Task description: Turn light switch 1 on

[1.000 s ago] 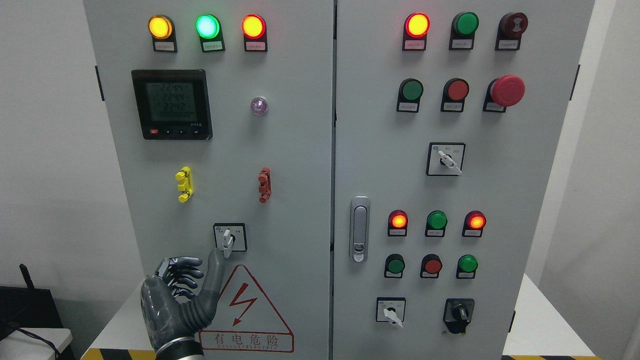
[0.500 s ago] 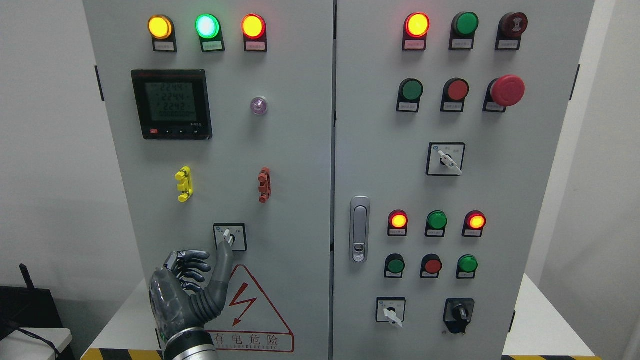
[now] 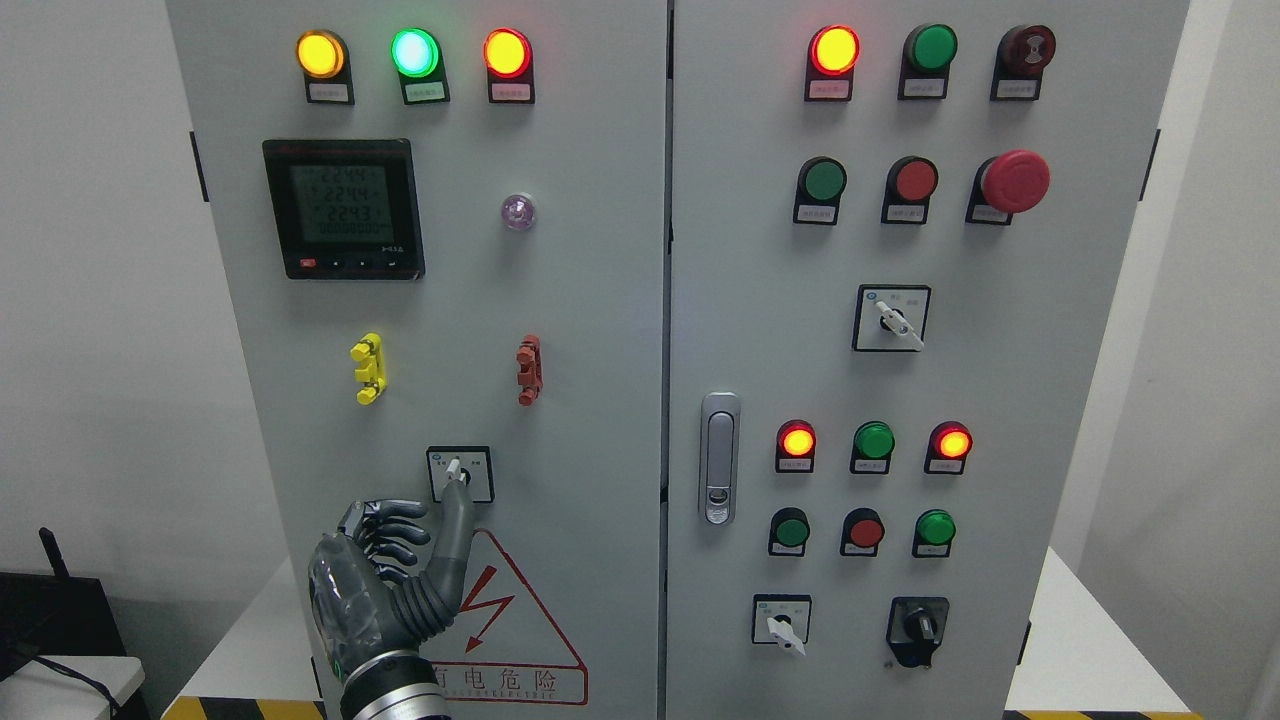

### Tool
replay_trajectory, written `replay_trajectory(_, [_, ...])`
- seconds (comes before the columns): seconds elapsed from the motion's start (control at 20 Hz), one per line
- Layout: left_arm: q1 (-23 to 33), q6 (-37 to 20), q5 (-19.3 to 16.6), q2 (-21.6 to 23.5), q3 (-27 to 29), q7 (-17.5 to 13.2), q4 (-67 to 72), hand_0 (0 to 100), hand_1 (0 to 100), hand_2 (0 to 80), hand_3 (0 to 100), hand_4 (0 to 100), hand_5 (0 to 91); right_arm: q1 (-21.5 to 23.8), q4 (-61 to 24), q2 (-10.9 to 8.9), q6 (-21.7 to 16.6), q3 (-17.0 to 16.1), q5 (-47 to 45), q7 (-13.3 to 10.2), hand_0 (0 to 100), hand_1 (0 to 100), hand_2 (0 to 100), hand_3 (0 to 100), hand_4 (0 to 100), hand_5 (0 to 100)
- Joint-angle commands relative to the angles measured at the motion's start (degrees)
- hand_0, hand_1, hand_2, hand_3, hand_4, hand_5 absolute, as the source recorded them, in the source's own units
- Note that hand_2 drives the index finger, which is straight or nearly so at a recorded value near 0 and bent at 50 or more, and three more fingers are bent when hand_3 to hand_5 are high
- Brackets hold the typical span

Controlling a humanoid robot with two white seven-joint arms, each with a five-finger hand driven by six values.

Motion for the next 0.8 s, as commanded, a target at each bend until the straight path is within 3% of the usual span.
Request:
replay_trajectory(0.0, [-0.73,0.16,0.03,-0.13,-1.11,0.27,1.82,11,49,55.7,79,83,76.4,0.00,-0.05,0.00,-0.02,0.00,-1.06,-0.03,12,39,0,0,0,0])
replay_trajectory(0.75, [-2.31,2.18,0.20,-0.22,-1.19,0.36,3.22,14,46,55.6,79,83,75.1,0.00,-0.05,0.00,-0.02,0.00,-1.06,-0.03,12,39,0,0,0,0])
